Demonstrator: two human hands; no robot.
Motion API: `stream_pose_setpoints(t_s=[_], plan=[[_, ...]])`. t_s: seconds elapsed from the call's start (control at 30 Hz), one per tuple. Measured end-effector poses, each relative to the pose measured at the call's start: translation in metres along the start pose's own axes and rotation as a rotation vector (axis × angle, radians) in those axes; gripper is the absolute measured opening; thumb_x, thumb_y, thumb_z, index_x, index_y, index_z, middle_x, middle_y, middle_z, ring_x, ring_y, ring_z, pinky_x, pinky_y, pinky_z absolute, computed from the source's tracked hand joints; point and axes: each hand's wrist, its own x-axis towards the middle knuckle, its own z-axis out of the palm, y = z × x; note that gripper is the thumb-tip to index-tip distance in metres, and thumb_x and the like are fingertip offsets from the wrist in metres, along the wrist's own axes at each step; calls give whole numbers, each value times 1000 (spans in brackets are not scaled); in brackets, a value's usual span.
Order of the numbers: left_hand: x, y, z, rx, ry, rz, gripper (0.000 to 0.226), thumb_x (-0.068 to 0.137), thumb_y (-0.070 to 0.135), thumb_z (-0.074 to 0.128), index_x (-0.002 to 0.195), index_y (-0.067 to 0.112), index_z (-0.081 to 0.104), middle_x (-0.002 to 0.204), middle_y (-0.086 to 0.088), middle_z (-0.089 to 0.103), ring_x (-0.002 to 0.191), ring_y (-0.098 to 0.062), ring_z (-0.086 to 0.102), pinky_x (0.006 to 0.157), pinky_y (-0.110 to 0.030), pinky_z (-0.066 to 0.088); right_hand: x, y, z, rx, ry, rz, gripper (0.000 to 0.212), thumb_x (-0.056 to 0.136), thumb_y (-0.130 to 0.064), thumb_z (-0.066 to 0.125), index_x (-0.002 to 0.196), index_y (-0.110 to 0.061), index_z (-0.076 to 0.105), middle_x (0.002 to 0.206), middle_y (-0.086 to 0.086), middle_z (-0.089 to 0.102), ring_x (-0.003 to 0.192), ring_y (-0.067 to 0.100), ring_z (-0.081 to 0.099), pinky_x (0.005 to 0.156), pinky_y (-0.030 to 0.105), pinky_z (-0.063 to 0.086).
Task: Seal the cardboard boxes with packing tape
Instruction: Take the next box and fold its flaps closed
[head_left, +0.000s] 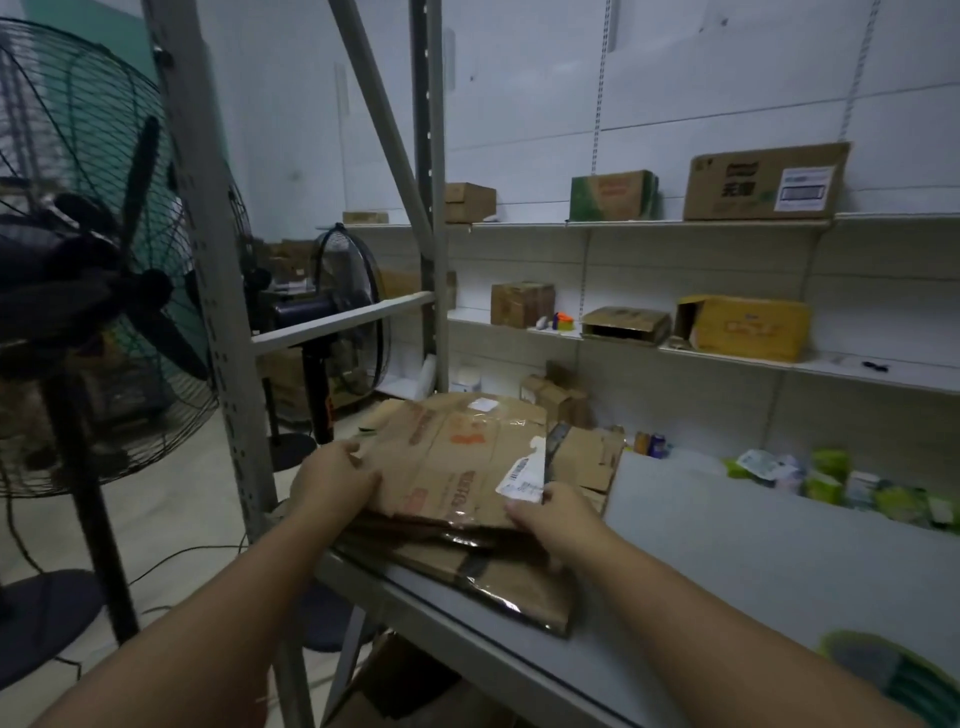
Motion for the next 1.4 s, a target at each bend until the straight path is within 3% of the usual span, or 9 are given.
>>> stream_pose_setpoints(t_s=[0.17, 0.3, 0.47, 0.67, 0.83, 0.93, 1.03, 1.17, 1.4], plan=[[-21, 45, 2, -452, -35, 96, 44, 79, 0, 68, 116, 22, 58, 89, 4, 59, 85, -18, 61, 79, -41, 56, -6, -3, -50, 151, 116, -50, 40, 84, -3, 62, 123, -13, 57, 109, 4, 65, 92, 21, 65, 73, 33, 59], [-35, 91, 19, -738, -320, 46, 33, 79, -4, 66, 106, 14, 62, 101, -9, 65, 86, -25, 68, 72, -37, 58, -22, -1, -119, 207, 245, -67, 37, 85, 0, 60, 119, -13, 56, 106, 7, 65, 82, 20, 65, 58, 27, 53], [-61, 162, 53, -865, -525, 42, 33, 78, -10, 63, 105, 10, 61, 98, -14, 68, 85, -29, 70, 61, -31, 59, -73, 9, -210, 180, 353, -111, 24, 90, -4, 57, 106, -20, 50, 107, 12, 63, 88, 25, 68, 74, 38, 58], [-115, 227, 98, -714, -708, 219, 28, 76, -3, 69, 98, 13, 65, 100, -8, 70, 98, -26, 64, 91, -40, 48, -148, 38, -289, -39, 616, -197, 30, 92, -5, 56, 115, -23, 48, 113, -4, 53, 91, 14, 60, 74, 32, 56], [-183, 269, 122, -848, -754, 367, 37, 75, -4, 69, 97, 23, 58, 95, 0, 67, 89, -17, 64, 70, -33, 52, -188, 49, -338, -38, 902, -307, 26, 97, -9, 49, 101, -35, 44, 107, 3, 59, 77, 10, 56, 55, 21, 41], [-221, 282, 141, -861, -732, 399, 28, 78, -1, 70, 90, 21, 59, 84, 5, 67, 81, -16, 65, 75, -38, 55, -204, 50, -365, -139, 977, -333, 26, 96, -9, 49, 104, -33, 44, 112, 1, 56, 89, 15, 57, 65, 27, 46], [-244, 278, 169, -592, -793, 487, 19, 83, 21, 69, 101, 18, 63, 92, 3, 67, 85, -15, 64, 76, -32, 55, -215, 54, -385, -256, 937, -317, 27, 96, -10, 50, 102, -36, 47, 111, -1, 56, 97, 21, 57, 79, 38, 53], [-264, 257, 195, 197, -810, 878, 45, 77, 54, 63, 117, 35, 55, 115, 15, 55, 107, -9, 53, 92, -25, 44, -216, 61, -402, -306, 839, -292, 29, 95, -8, 51, 104, -36, 53, 106, 2, 59, 96, 23, 61, 81, 42, 56], [-246, 249, 193, 452, -729, 848, 20, 87, 27, 54, 104, 27, 66, 106, 3, 61, 96, -13, 57, 92, -32, 49, -197, 50, -413, -481, 738, -255, 30, 95, -12, 51, 119, -28, 61, 117, 6, 62, 99, 25, 59, 82, 45, 55]])
